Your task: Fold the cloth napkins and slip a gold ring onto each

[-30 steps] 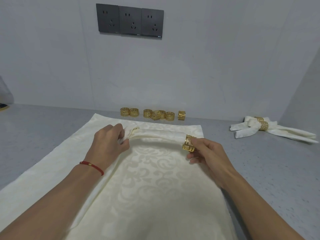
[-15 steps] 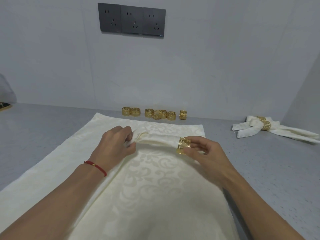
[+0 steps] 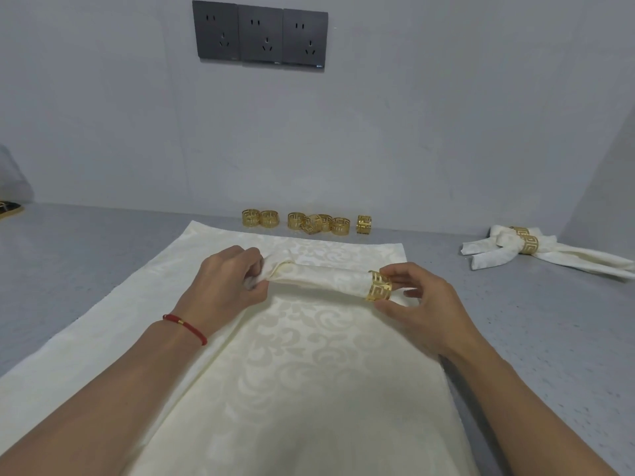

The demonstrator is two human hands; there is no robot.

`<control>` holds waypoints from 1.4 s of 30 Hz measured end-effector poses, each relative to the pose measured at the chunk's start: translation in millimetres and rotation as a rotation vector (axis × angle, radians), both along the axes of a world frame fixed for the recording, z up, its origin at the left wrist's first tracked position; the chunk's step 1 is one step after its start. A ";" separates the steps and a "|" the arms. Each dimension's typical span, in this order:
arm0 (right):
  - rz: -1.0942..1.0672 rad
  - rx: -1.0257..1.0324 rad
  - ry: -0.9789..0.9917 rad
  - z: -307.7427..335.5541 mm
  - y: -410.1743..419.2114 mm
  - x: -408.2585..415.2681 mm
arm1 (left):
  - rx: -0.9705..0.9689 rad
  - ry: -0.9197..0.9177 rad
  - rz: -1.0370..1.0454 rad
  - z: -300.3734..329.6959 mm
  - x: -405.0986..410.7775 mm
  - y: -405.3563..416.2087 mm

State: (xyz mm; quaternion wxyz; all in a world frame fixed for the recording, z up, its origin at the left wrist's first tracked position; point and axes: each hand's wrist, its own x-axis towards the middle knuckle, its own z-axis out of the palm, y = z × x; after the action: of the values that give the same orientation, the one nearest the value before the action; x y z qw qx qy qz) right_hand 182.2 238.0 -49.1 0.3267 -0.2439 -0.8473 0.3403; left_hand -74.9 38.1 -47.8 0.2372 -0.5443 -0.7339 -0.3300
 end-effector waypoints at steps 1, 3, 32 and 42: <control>0.017 -0.014 -0.003 0.6 -0.4 -0.1 | 0.002 0.013 -0.015 0.3 0.4 -0.1; 0.031 -0.023 0.000 1.8 -0.7 0.0 | -0.004 0.034 -0.036 0.5 0.5 0.0; 0.062 0.278 -0.179 12.7 -25.0 -8.8 | -0.023 0.284 0.067 8.0 35.6 18.7; 0.135 0.270 -0.192 10.8 -25.6 -11.4 | -0.034 0.392 -0.033 2.5 41.9 22.3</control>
State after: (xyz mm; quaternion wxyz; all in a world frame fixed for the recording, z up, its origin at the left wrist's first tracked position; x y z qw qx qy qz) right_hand 170.8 212.5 -38.4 0.2506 -0.1720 -0.9270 0.2198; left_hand -33.0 60.4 -45.3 0.3610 -0.6143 -0.6698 -0.2090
